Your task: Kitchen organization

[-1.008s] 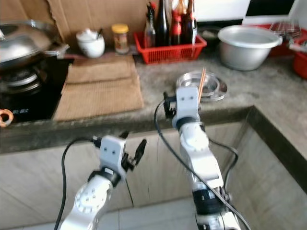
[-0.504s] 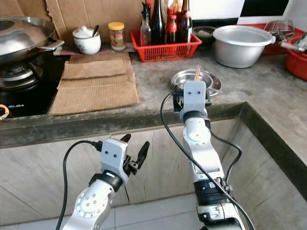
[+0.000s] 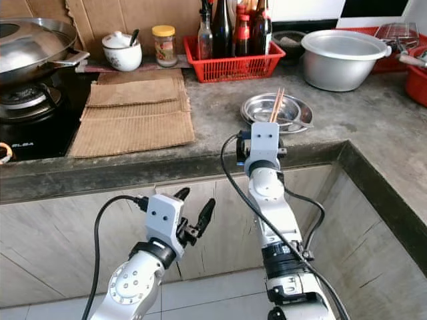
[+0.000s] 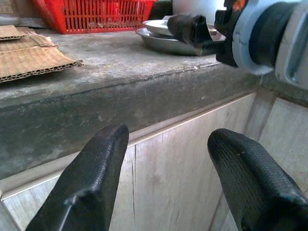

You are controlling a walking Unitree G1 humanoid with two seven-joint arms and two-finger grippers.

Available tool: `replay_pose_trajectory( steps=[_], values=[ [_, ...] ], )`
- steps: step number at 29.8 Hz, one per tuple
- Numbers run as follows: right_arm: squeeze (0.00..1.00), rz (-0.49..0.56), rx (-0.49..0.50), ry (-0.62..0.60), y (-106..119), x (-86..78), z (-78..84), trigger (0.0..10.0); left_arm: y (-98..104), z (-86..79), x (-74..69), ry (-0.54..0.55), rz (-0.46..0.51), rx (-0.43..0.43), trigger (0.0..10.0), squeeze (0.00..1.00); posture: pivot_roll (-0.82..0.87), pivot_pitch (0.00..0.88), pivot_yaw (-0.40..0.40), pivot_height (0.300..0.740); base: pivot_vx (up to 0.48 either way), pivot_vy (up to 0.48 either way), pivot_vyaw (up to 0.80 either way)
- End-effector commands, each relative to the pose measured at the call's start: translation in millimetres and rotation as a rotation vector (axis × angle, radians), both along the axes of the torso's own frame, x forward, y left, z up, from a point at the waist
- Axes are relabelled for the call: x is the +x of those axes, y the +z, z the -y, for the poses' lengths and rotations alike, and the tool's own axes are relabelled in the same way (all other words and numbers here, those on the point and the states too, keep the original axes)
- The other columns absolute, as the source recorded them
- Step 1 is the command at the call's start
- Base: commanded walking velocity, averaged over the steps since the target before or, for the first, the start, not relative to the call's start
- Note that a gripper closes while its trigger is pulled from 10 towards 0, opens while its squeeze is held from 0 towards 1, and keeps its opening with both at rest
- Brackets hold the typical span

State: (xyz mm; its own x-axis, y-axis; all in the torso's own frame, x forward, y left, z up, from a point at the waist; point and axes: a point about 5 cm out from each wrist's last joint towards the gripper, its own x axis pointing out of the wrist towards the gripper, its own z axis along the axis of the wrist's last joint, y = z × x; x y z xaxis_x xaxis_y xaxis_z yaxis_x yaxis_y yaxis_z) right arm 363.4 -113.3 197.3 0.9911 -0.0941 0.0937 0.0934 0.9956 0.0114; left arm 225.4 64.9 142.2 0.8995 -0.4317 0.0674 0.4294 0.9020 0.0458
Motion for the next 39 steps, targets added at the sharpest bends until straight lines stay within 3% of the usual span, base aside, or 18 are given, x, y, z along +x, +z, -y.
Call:
replay_pose_trajectory(
  steps=[1, 39],
  values=[
    [0.00, 0.015, 0.018, -0.021, 4.3, 3.4, 1.9, 10.0, 2.3, -0.3, -2.6, -0.003, -0.002, -0.009, 10.0, 0.00, 0.16, 0.094, -0.056, 0.740, 0.000, 0.000, 0.00],
    [0.00, -0.026, 0.004, -0.090, -0.1, 21.0, 9.3, 10.0, 3.6, 0.2, -1.4, 0.012, 0.008, -0.016, 10.0, 0.00, 0.15, 0.095, -0.062, 0.740, 0.000, 0.000, 0.00]
  ],
)
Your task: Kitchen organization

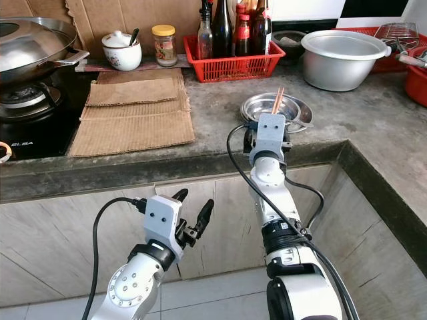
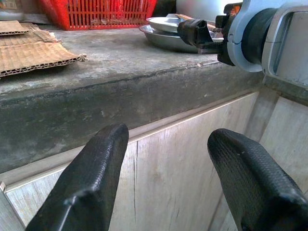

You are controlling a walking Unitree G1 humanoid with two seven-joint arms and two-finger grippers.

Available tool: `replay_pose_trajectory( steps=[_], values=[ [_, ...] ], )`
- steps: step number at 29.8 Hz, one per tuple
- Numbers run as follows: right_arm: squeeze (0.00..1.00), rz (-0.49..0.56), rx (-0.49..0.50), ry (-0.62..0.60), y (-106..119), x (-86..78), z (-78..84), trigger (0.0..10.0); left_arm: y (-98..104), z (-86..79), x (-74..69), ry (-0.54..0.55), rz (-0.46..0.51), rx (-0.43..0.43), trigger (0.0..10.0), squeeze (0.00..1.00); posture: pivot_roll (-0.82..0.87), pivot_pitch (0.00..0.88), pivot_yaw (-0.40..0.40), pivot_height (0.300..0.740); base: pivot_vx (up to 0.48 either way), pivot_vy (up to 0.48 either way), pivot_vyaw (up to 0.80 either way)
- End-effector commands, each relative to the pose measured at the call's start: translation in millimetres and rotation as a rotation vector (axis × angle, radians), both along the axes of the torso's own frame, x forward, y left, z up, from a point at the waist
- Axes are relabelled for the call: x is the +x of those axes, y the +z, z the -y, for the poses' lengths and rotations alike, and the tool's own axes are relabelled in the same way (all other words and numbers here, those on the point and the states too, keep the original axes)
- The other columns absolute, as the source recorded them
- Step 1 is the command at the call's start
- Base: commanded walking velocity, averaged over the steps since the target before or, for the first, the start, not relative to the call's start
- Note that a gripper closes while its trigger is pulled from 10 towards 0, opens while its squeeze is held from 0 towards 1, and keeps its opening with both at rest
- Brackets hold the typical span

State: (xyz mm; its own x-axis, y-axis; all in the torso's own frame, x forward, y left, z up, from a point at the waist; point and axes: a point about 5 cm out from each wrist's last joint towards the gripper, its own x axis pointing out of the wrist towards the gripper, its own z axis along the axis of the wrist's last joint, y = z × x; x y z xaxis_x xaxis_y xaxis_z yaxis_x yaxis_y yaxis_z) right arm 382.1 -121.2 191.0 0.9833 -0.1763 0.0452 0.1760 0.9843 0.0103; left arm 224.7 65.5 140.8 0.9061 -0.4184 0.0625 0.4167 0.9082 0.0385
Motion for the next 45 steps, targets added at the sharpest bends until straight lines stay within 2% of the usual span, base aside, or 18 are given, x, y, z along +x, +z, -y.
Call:
replay_pose_trajectory(
  steps=[1, 4, 5, 6, 7, 8, 31, 36, 38, 39, 40, 41, 44, 45],
  values=[
    [0.00, 0.022, -0.002, -0.007, 6.0, 2.3, 1.3, 10.0, 4.7, 0.8, -0.8, -0.003, 0.015, -0.011, 10.0, 0.00, 0.15, 0.096, -0.059, 0.740, 0.000, 0.000, 0.00],
    [0.00, 0.022, -0.003, -0.007, 5.7, 2.6, 1.3, 10.0, 4.4, 0.7, -1.0, -0.002, 0.014, -0.010, 10.0, 0.00, 0.15, 0.097, -0.063, 0.740, 0.000, 0.000, 0.00],
    [0.00, 0.022, -0.003, -0.007, 5.8, 2.6, 1.2, 7.7, 4.4, 0.4, -1.0, -0.001, 0.014, -0.010, 10.0, 0.00, 0.15, 0.096, -0.061, 0.740, 0.000, 0.000, 0.00],
    [0.00, 0.022, -0.003, -0.007, 5.8, 2.7, 1.1, 4.5, 4.3, 0.2, -1.0, 0.000, 0.013, -0.010, 10.0, 0.00, 0.15, 0.096, -0.061, 0.740, 0.000, 0.000, 0.00],
    [0.00, 0.022, -0.004, -0.007, 5.8, 2.7, 1.1, 4.5, 4.3, 0.1, -1.0, 0.001, 0.013, -0.010, 10.0, 0.00, 0.15, 0.096, -0.061, 0.740, 0.000, 0.000, 0.00],
    [0.00, 0.023, -0.001, -0.009, 5.7, 2.8, 1.5, 0.0, 4.2, 0.3, -1.0, 0.001, 0.013, -0.010, 10.0, 0.00, 0.15, 0.096, -0.061, 0.740, 0.000, 0.000, 0.00],
    [0.00, 0.045, 0.009, -0.009, 9.7, 2.9, 1.6, 0.0, 3.2, 1.6, -0.4, -0.006, 0.011, -0.007, 10.0, 0.00, 0.15, 0.083, -0.057, 0.740, 0.000, 0.000, 0.00],
    [0.00, 0.105, 0.049, 0.035, 18.6, -0.1, -4.9, 0.0, 2.3, 1.3, 0.3, -0.005, 0.010, -0.005, 10.0, 0.00, 0.15, 0.075, -0.055, 0.740, 0.000, 0.000, 0.00],
    [0.00, 0.172, 0.048, 0.082, 27.3, -7.0, -11.3, 7.3, 1.2, 0.3, 1.3, -0.001, 0.010, -0.002, 10.0, 0.00, 0.15, 0.067, -0.054, 0.740, 0.000, 0.000, 0.00],
    [0.00, 0.189, 0.048, 0.092, 29.1, -9.6, -12.6, 9.0, 0.9, 0.1, 1.5, 0.000, 0.010, -0.001, 10.0, 0.00, 0.15, 0.067, -0.054, 0.740, 0.000, 0.000, 0.00],
    [0.00, 0.198, 0.048, 0.098, 30.1, -11.1, -13.2, 9.0, 0.8, 0.0, 1.6, 0.000, 0.010, 0.000, 10.0, 0.00, 0.15, 0.067, -0.054, 0.740, 0.000, 0.000, 0.00],
    [0.00, 0.218, 0.043, 0.110, 32.1, -14.8, -14.1, 10.0, 0.6, -0.3, 1.8, 0.001, 0.011, 0.000, 10.0, 0.00, 0.15, 0.061, -0.055, 0.740, 0.000, 0.000, 0.00],
    [0.00, 0.265, 0.027, 0.140, 33.9, -34.4, -11.4, 10.0, -1.1, -2.1, 3.8, 0.005, 0.012, 0.005, 10.0, 0.00, 0.14, 0.046, -0.052, 0.740, 0.000, 0.000, 0.00],
    [0.00, 0.265, 0.027, 0.140, 33.9, -34.4, -11.4, 10.0, -1.1, -2.1, 3.8, 0.005, 0.012, 0.005, 10.0, 0.00, 0.14, 0.046, -0.052, 0.740, 0.000, 0.000, 0.00]
  ],
)
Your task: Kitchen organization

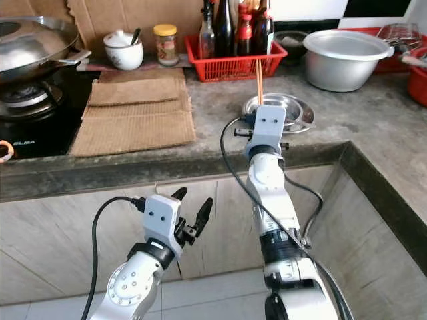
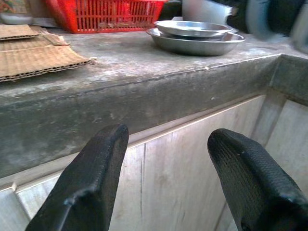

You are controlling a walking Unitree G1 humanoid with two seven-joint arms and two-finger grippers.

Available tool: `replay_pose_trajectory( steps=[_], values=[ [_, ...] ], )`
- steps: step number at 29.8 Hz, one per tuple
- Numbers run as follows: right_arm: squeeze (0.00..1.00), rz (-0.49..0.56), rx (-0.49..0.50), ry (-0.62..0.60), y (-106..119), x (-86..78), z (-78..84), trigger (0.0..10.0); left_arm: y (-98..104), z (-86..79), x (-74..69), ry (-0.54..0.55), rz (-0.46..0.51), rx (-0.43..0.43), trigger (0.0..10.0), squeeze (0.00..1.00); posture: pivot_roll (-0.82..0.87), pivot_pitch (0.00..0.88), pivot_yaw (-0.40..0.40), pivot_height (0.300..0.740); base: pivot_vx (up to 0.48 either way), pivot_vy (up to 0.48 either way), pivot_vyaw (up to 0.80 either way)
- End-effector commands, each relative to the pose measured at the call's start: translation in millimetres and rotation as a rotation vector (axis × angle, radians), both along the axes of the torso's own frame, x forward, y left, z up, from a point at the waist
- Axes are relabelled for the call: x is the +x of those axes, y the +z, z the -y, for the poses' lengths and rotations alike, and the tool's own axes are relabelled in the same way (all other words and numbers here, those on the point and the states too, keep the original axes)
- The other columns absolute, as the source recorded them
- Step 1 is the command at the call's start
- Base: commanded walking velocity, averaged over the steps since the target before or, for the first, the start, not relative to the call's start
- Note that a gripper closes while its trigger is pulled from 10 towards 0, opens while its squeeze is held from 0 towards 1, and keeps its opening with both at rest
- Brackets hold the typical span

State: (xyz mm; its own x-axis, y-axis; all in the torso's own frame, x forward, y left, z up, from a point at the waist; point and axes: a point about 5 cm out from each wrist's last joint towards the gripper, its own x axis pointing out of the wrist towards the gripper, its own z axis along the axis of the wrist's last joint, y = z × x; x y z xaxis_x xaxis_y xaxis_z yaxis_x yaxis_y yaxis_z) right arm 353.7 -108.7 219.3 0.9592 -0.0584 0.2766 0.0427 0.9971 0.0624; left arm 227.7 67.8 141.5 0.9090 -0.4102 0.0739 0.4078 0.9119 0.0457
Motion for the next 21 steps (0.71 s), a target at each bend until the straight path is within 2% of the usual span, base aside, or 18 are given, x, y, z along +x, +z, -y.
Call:
replay_pose_trajectory(
  steps=[1, 6, 7, 8, 13, 14, 15, 20, 21],
  values=[
    [0.00, 0.032, -0.006, 0.026, 4.4, -11.7, 2.2, 10.0, -2.0, -0.3, 1.1, -0.003, -0.001, 0.004, 10.0, 0.00, 0.14, 0.042, -0.052, 0.740, 0.000, 0.000, 0.00],
    [0.00, 0.047, -0.030, 0.064, -1.5, -37.8, 9.6, 10.0, -2.6, -3.6, 2.7, 0.009, 0.005, 0.010, 10.0, 0.00, 0.14, 0.029, -0.049, 0.740, 0.000, 0.000, 0.00],
    [0.00, 0.034, -0.047, 0.065, -6.9, -50.0, 15.7, 10.0, -2.4, -5.7, 3.5, 0.020, 0.010, 0.012, 10.0, 0.00, 0.13, 0.027, -0.046, 0.740, 0.000, 0.000, 0.00],
    [0.00, 0.034, -0.047, 0.065, -6.9, -50.0, 15.7, 10.0, -2.4, -5.7, 3.5, 0.020, 0.010, 0.012, 10.0, 0.00, 0.13, 0.027, -0.046, 0.740, 0.000, 0.000, 0.00],
    [0.00, -0.013, -0.086, 0.050, -24.3, -78.7, 30.5, 10.0, -2.6, -8.8, 3.9, 0.033, 0.014, 0.012, 10.0, 0.00, 0.13, 0.020, -0.040, 0.740, 0.000, 0.000, 0.00],
    [0.00, -0.013, -0.086, 0.050, -24.3, -78.7, 30.5, 10.0, -2.6, -8.8, 3.9, 0.033, 0.014, 0.012, 10.0, 0.00, 0.13, 0.020, -0.040, 0.740, 0.000, 0.000, 0.00],
    [0.00, -0.033, -0.114, 0.052, -32.9, -91.8, 33.8, 10.0, -1.6, -8.9, 3.4, 0.033, 0.015, 0.009, 10.0, 0.00, 0.13, 0.021, -0.036, 0.740, 0.000, 0.000, 0.00],
    [0.00, -0.089, -0.140, 0.057, -48.9, -114.3, 36.4, 10.0, -1.9, -9.2, 3.3, 0.034, 0.017, 0.007, 10.0, 0.00, 0.12, 0.016, -0.028, 0.740, 0.000, 0.000, 0.00],
    [0.00, -0.089, -0.140, 0.057, -48.9, -114.3, 36.4, 10.0, -1.9, -9.2, 3.3, 0.034, 0.017, 0.007, 10.0, 0.00, 0.12, 0.016, -0.028, 0.740, 0.000, 0.000, 0.00]
  ],
)
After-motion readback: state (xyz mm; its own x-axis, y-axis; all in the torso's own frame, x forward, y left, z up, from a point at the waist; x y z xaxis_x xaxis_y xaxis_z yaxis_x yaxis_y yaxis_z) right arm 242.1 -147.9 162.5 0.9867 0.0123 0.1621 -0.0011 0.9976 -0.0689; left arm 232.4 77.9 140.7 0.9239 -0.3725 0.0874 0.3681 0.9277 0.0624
